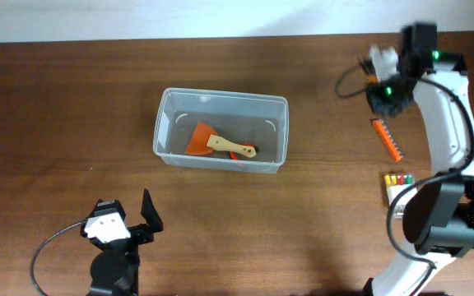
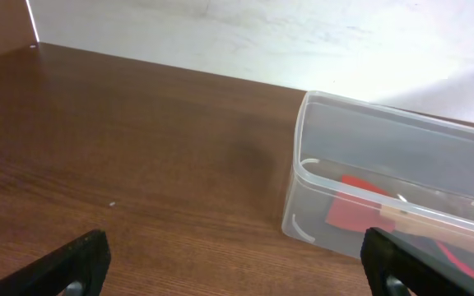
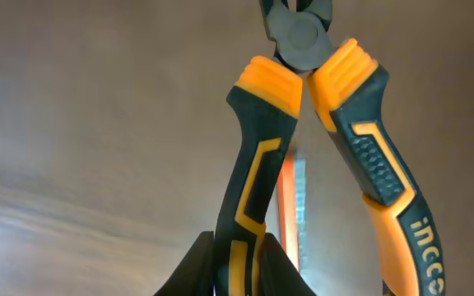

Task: Pack container
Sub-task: 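Grasp the INGCO pliers handles with the right gripper and lift, then carry the INGCO pliers into the container and release them, then lower the right gripper and grasp the orange screwdriver bit holder, then carry the orange bit holder over the container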

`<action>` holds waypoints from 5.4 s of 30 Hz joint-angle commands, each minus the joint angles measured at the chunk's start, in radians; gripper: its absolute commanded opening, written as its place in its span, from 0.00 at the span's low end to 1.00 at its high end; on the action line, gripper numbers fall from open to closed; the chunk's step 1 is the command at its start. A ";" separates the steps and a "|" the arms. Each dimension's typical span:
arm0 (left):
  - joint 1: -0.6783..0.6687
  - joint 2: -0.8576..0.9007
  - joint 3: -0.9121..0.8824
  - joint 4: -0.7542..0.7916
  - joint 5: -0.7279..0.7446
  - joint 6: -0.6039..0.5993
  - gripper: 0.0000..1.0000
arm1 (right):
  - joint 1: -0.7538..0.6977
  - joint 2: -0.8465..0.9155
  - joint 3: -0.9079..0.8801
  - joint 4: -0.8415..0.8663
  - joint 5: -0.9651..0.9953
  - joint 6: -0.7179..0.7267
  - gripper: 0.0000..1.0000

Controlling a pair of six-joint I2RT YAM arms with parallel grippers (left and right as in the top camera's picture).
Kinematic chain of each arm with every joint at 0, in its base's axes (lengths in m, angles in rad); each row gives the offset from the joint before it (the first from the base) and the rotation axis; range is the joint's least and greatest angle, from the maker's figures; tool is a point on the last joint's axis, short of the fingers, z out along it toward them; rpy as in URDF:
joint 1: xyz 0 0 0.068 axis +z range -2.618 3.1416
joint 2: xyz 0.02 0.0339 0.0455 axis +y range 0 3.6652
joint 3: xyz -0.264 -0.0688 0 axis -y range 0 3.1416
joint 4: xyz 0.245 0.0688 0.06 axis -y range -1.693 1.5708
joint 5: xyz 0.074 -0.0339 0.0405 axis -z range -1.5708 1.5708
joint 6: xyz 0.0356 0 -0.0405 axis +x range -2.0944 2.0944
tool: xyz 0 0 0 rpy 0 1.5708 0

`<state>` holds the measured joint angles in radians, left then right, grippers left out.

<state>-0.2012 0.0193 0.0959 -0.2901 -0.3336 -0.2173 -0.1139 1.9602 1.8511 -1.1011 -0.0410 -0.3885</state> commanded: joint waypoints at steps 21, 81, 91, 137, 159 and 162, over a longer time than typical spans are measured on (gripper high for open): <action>-0.004 -0.006 -0.003 -0.002 -0.003 0.009 0.99 | 0.682 -0.023 0.172 -0.048 -0.158 -0.443 0.04; -0.004 -0.006 -0.003 -0.002 -0.003 0.009 0.99 | -0.232 0.001 -0.082 -0.081 0.034 -0.061 0.80; -0.004 -0.006 -0.003 -0.002 -0.003 0.009 0.99 | -0.232 0.074 -0.258 0.120 0.035 -0.136 0.71; -0.004 -0.006 -0.003 -0.002 -0.003 0.009 0.99 | -0.129 0.205 -0.336 0.268 0.062 -0.092 0.24; -0.004 -0.006 -0.003 -0.002 -0.003 0.009 0.99 | -0.030 0.142 0.167 -0.084 -0.054 -0.017 0.18; -0.004 -0.006 -0.003 -0.002 -0.003 0.009 0.99 | 0.049 0.142 0.258 -0.146 -0.056 -0.018 0.18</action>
<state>-0.2012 0.0196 0.0959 -0.2901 -0.3336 -0.2173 -0.1410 2.1365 2.0319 -1.2251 -0.0471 -0.4141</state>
